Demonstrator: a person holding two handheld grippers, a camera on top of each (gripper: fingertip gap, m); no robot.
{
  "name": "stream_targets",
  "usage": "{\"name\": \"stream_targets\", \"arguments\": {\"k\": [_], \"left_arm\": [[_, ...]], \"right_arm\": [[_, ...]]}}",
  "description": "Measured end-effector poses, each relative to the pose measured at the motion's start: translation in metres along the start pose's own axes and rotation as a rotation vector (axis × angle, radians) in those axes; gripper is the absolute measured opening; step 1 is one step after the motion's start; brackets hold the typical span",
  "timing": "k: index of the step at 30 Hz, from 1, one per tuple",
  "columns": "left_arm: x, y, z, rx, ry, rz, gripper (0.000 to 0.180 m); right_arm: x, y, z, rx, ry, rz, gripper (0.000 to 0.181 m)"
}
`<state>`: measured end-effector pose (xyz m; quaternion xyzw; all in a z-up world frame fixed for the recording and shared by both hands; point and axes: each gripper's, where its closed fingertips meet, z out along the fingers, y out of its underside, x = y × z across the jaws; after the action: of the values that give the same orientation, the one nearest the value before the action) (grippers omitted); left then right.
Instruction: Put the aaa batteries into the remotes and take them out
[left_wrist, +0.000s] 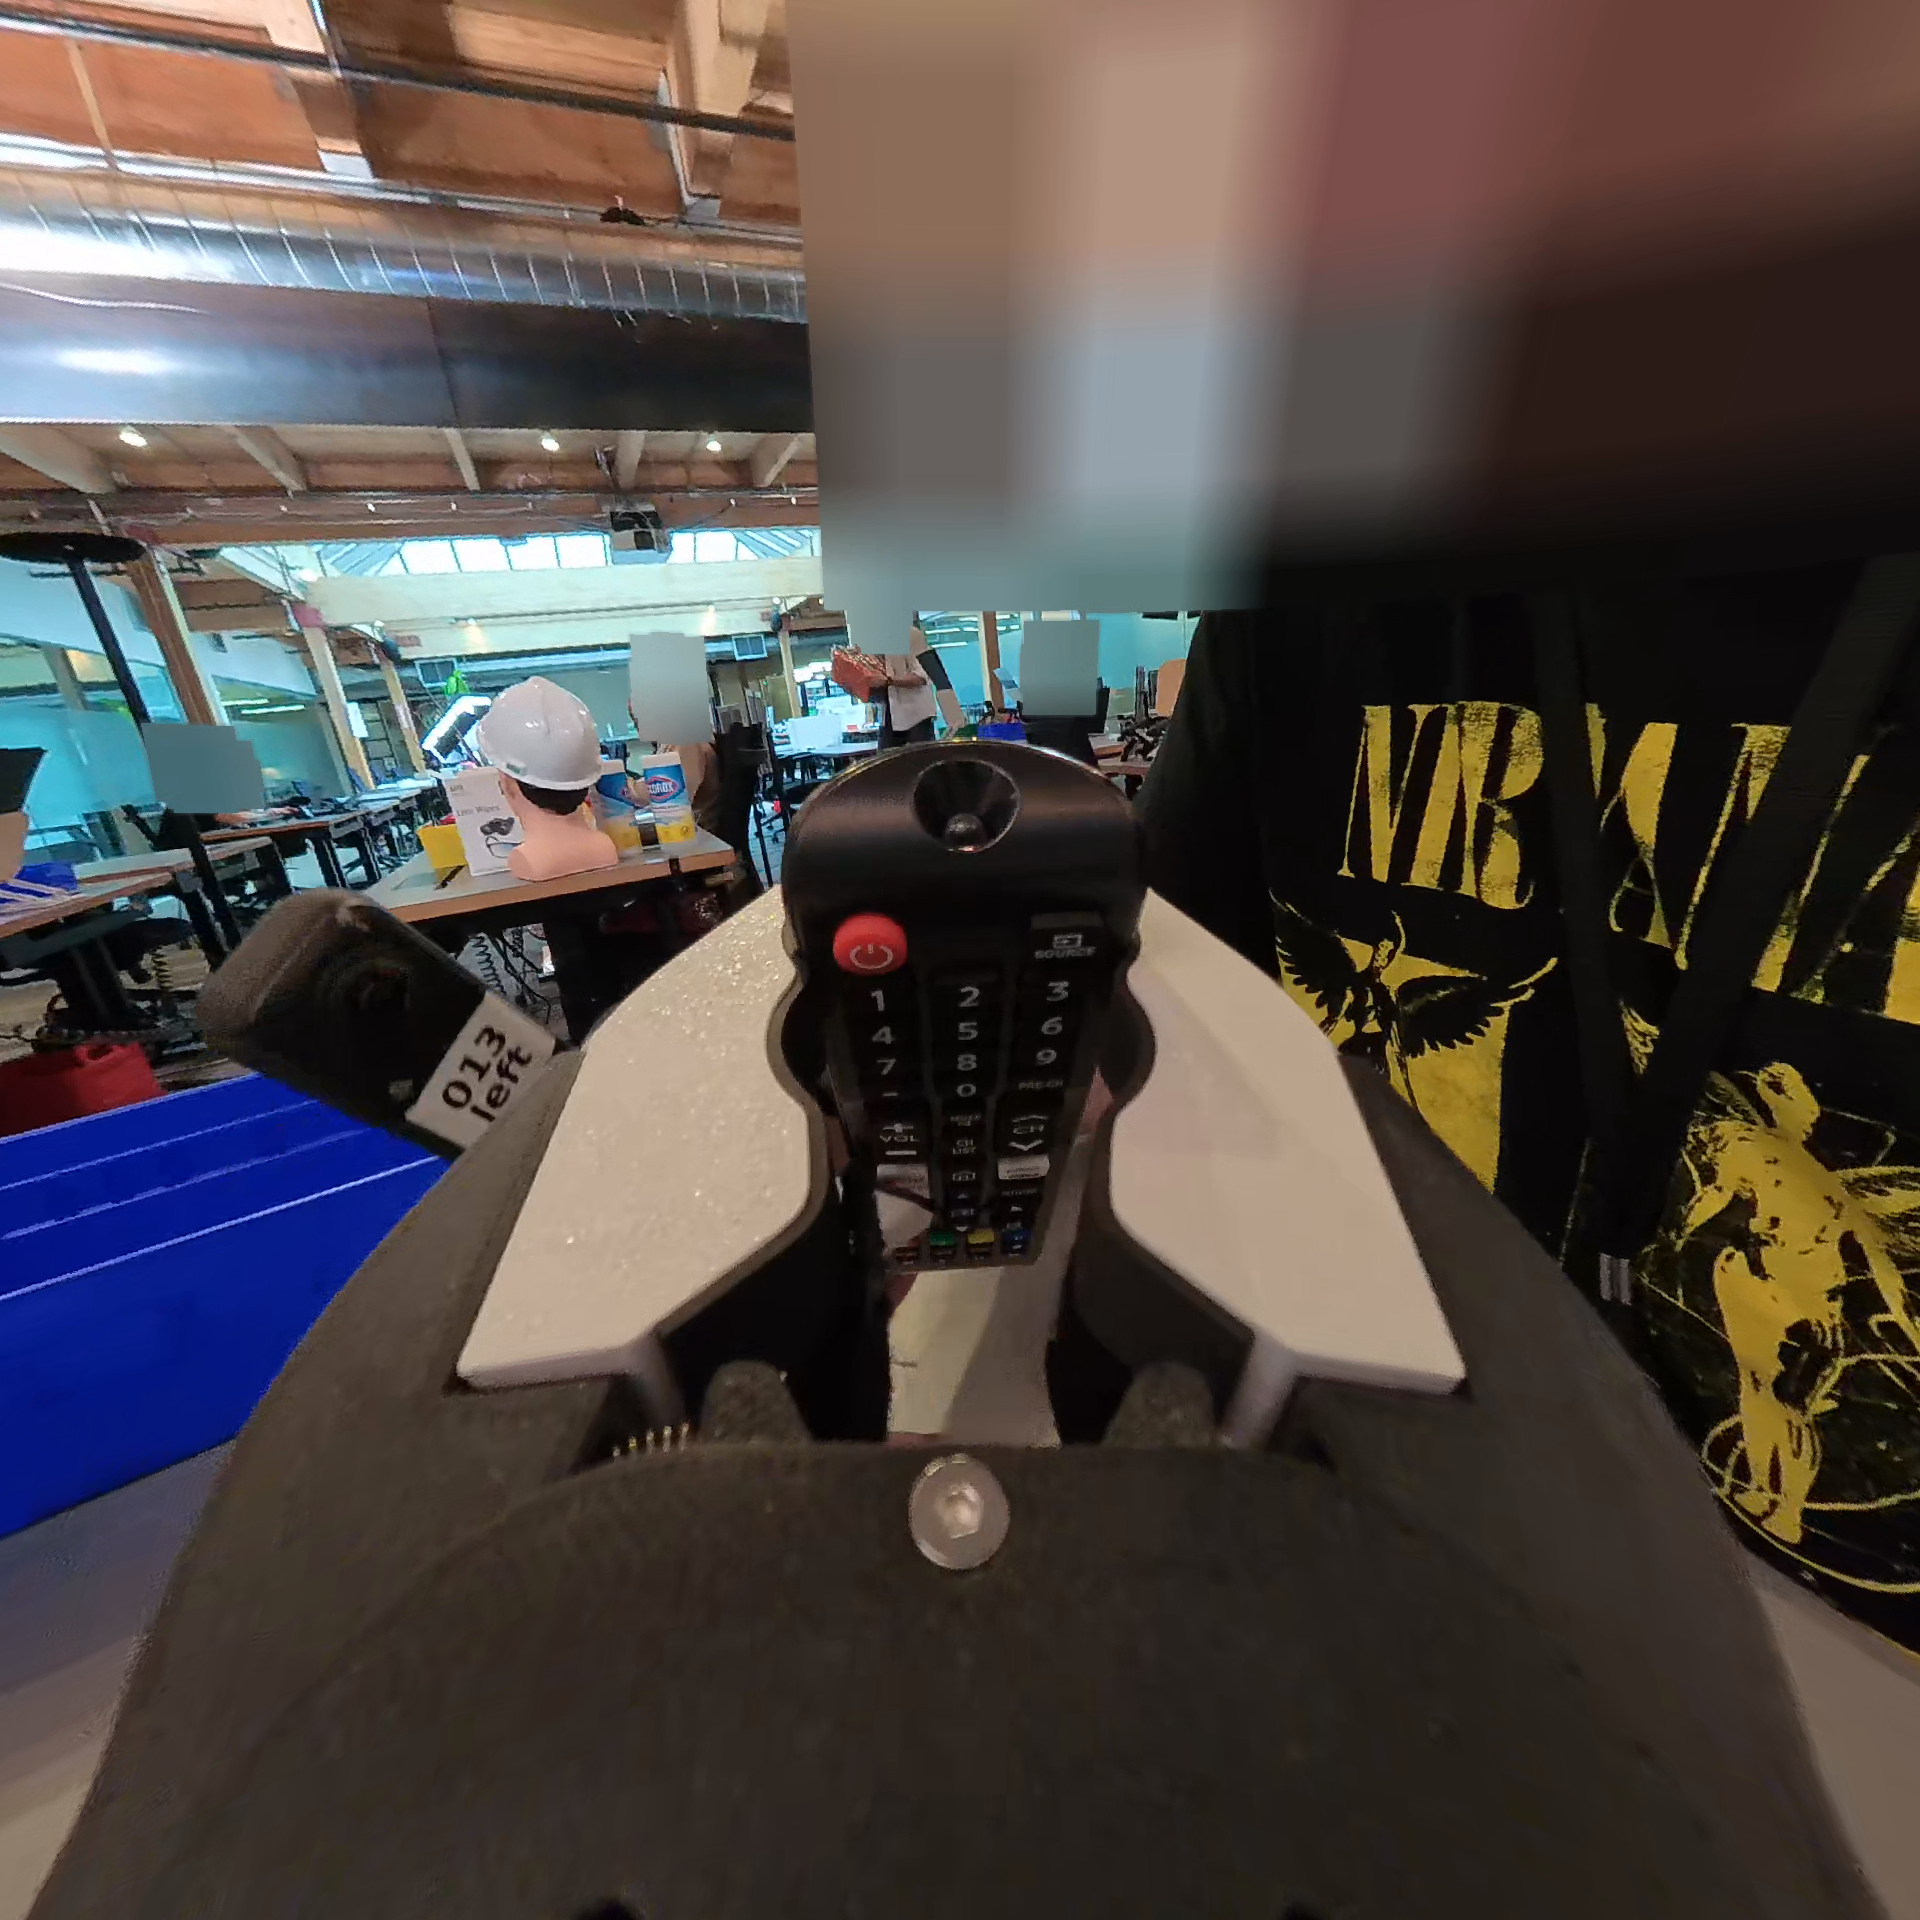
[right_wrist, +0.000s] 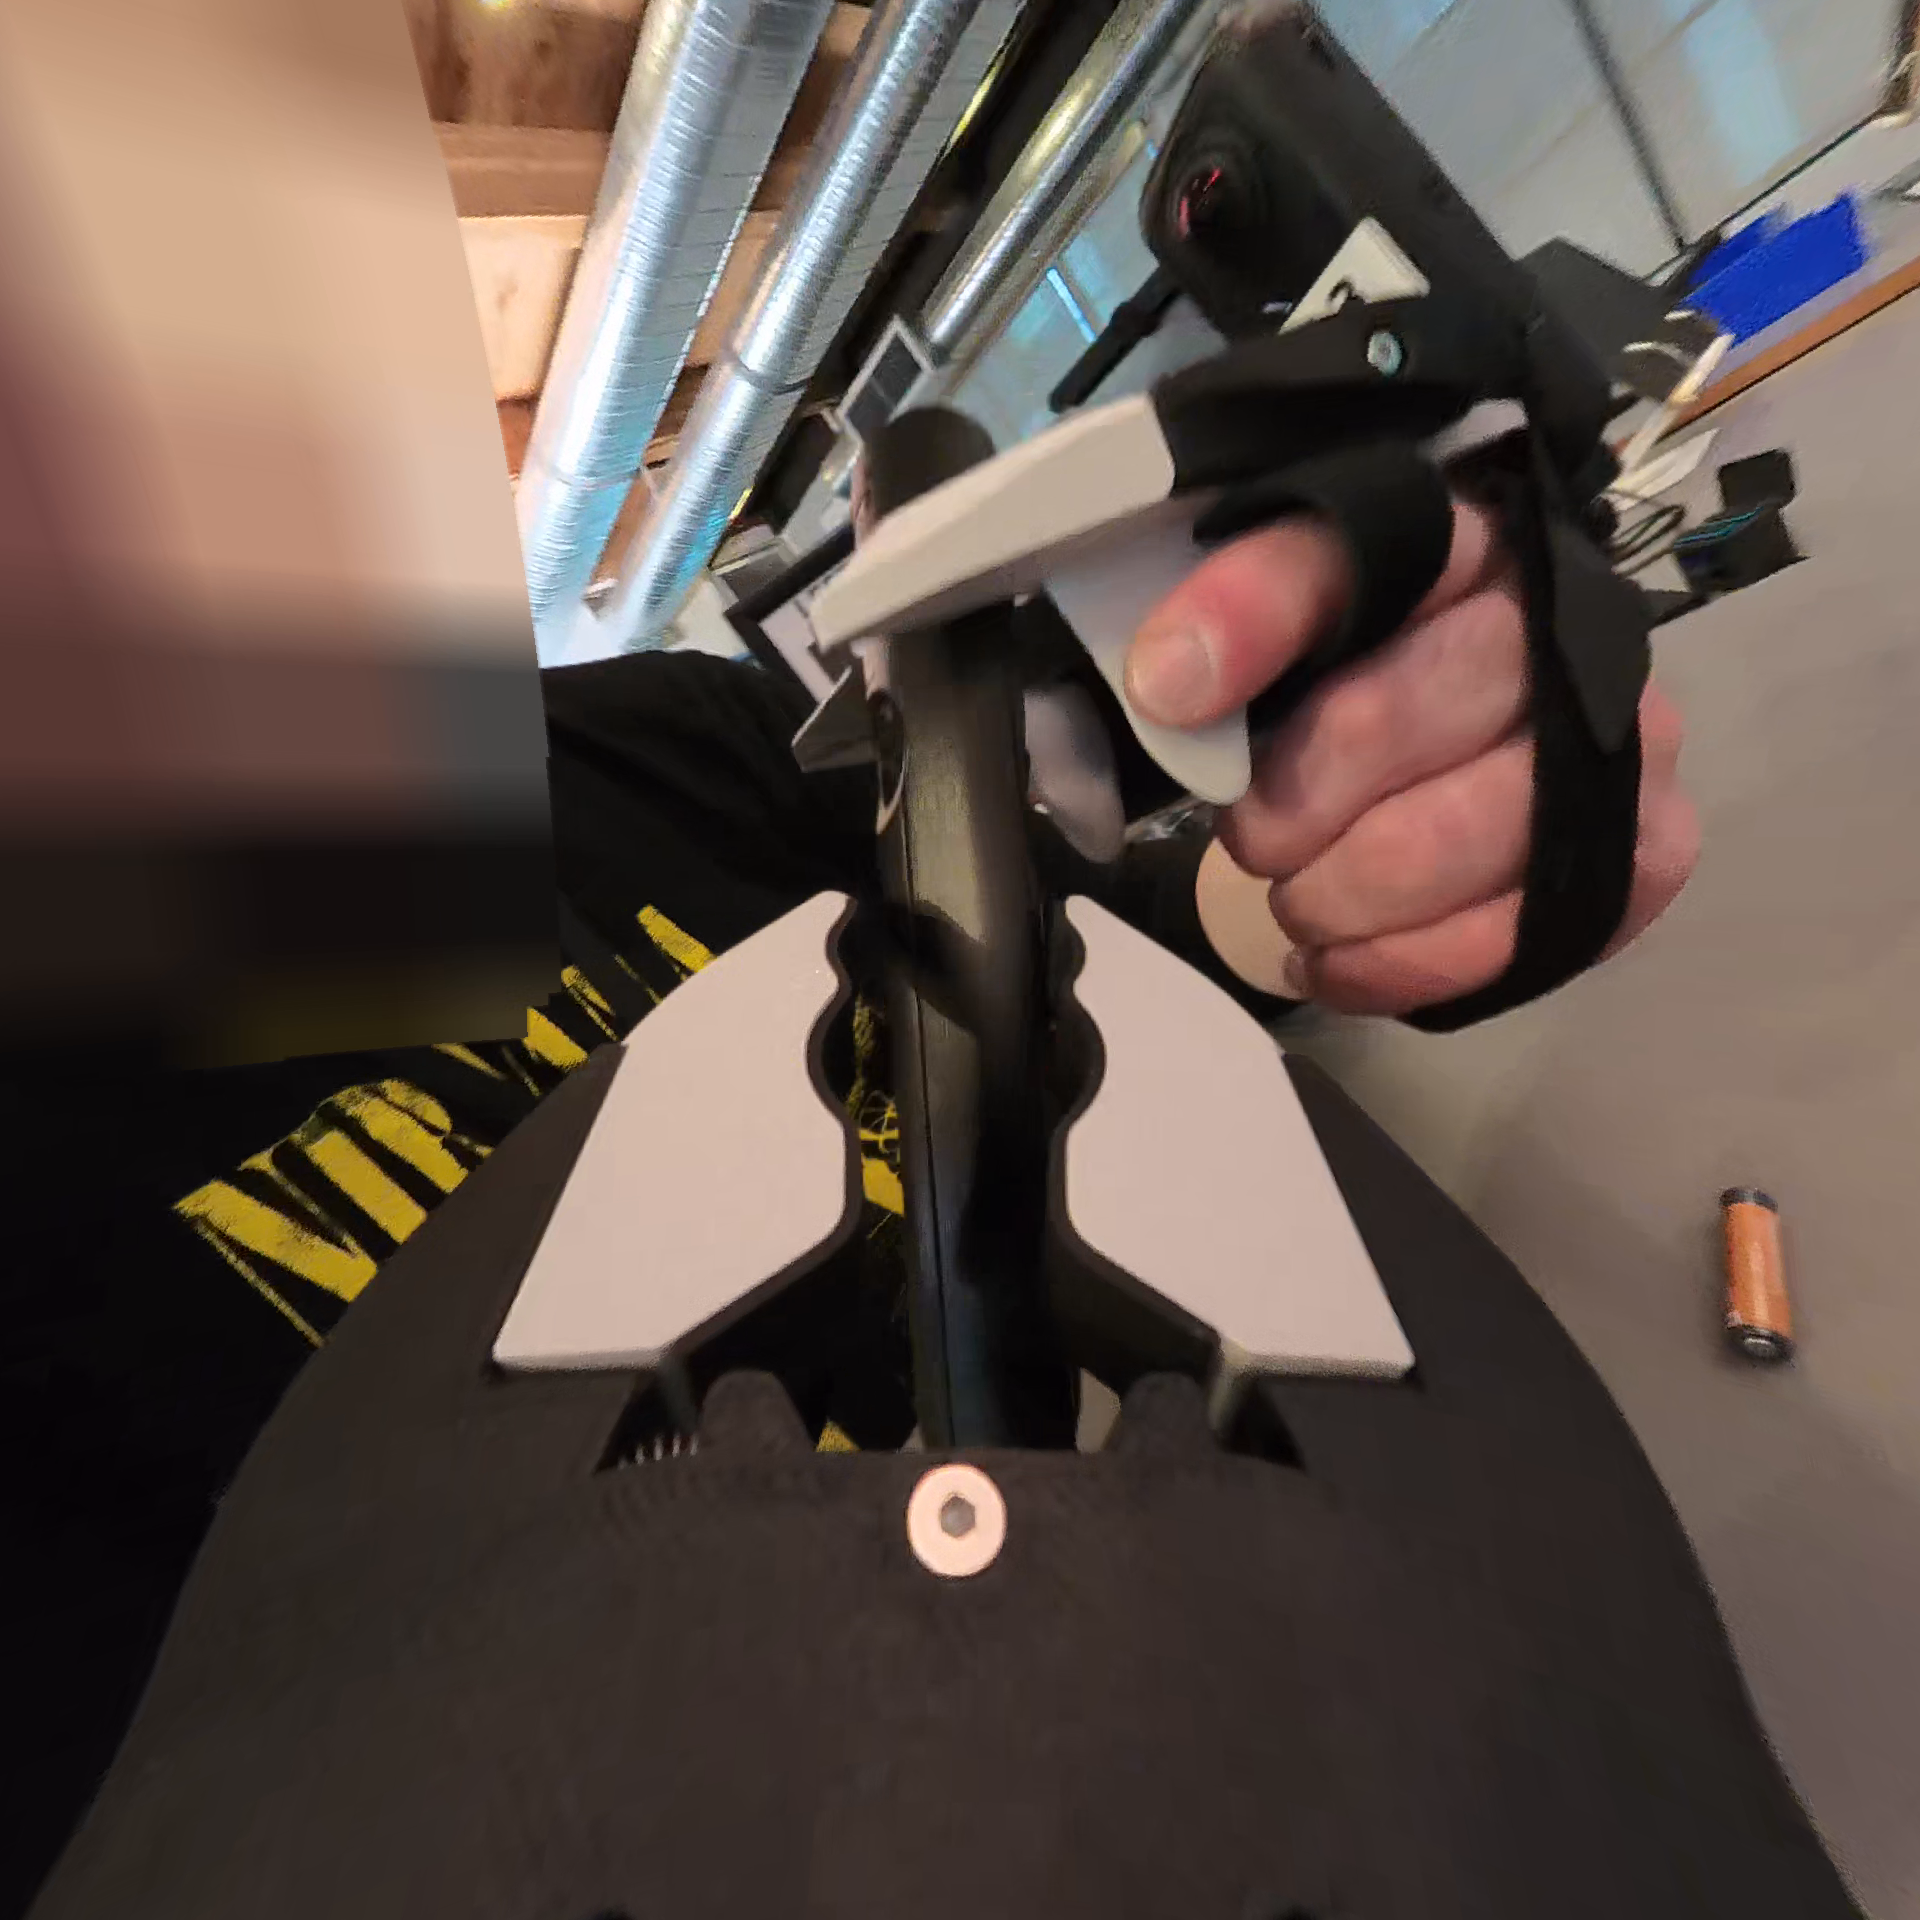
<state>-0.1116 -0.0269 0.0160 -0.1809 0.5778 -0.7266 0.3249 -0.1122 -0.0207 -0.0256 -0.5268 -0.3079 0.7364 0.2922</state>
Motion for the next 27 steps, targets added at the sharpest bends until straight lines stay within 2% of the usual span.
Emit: {"name": "stream_targets", "arguments": {"k": [6,13,20,27], "left_arm": [[0.002,-0.002,0.001,-0.020,0.004,0.004,0.052],[0.010,0.007,0.010,-0.083,0.039,0.006,0.052],[0.011,0.005,0.014,-0.071,0.037,0.011,0.051],[0.017,0.006,0.022,-0.107,0.054,0.028,0.051]], "right_arm": [[-0.001,-0.011,0.008,-0.004,0.082,-0.008,0.030],[-0.004,-0.008,0.019,-0.043,0.038,0.062,0.029],[-0.009,-0.007,0.018,-0.056,0.000,-0.043,0.026],[-0.016,0.000,0.019,-0.126,-0.029,-0.057,0.027]]}}
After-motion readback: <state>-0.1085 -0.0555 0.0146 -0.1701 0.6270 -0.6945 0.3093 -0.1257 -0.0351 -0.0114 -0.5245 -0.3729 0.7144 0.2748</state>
